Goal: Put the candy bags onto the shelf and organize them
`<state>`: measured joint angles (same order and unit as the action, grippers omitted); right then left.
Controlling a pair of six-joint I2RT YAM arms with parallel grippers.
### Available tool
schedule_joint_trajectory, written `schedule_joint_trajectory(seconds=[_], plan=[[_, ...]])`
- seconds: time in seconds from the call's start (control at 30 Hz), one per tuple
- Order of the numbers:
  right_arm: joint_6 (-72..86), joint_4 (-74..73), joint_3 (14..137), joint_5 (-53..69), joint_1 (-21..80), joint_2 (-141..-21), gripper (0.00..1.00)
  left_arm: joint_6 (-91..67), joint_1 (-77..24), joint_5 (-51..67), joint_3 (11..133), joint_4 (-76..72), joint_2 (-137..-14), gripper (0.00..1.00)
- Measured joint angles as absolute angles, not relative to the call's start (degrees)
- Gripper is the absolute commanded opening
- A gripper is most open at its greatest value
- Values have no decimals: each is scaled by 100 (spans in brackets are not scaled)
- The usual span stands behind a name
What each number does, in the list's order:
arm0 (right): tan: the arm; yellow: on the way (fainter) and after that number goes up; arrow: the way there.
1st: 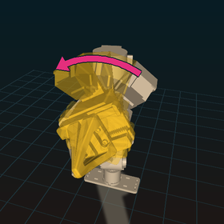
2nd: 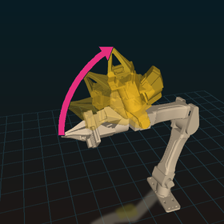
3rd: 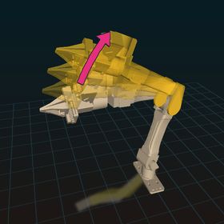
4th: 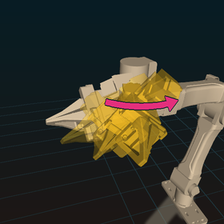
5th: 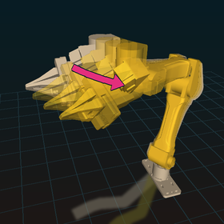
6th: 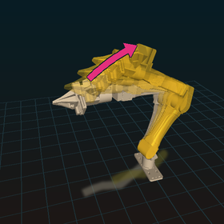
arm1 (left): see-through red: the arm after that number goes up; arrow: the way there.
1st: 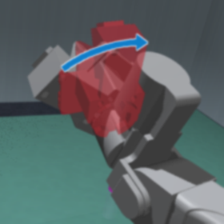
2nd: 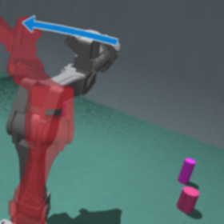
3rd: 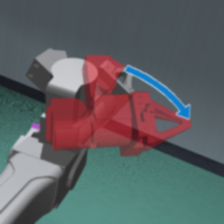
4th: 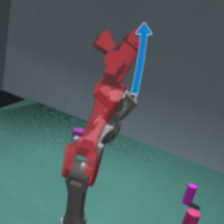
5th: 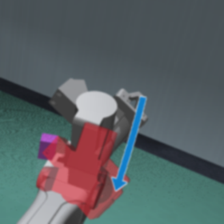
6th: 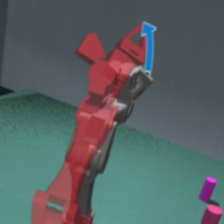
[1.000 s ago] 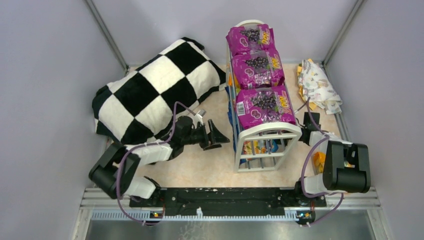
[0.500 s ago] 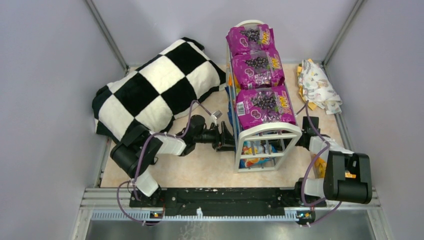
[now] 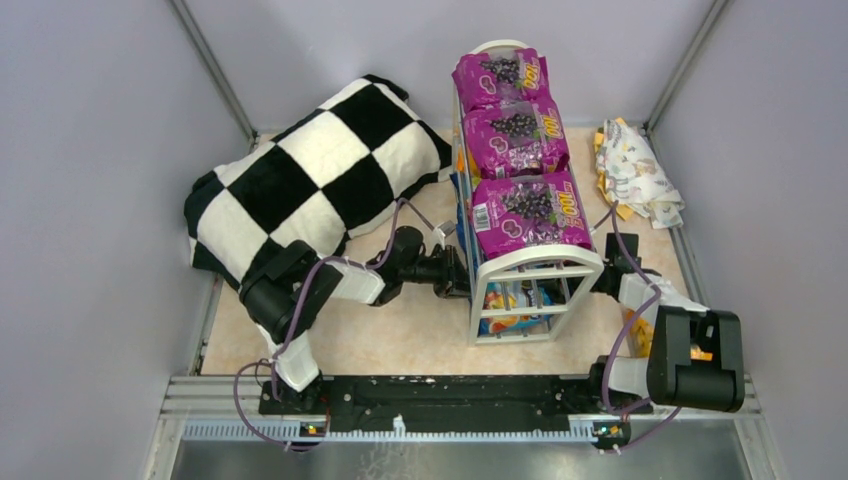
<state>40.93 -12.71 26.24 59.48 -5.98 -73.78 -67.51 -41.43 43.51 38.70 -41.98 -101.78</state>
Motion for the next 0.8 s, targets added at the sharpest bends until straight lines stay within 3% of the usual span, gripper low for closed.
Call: schedule_joint_trajectory(seconds=[0.13, 0.53, 0.8], plan=[[3907, -1603, 2716, 5712, -596, -7196, 17, -6733, -4147, 4388, 4001, -4034, -10127, 0], [3446, -2825, 3120, 5205, -499, -6453, 15, -6716, -4163, 4217, 3900, -3179, -9107, 0], [3404, -2757, 2709, 5050, -469, -6403, 15, -7102, -4160, 4134, 3463, -3715, -9500, 0]])
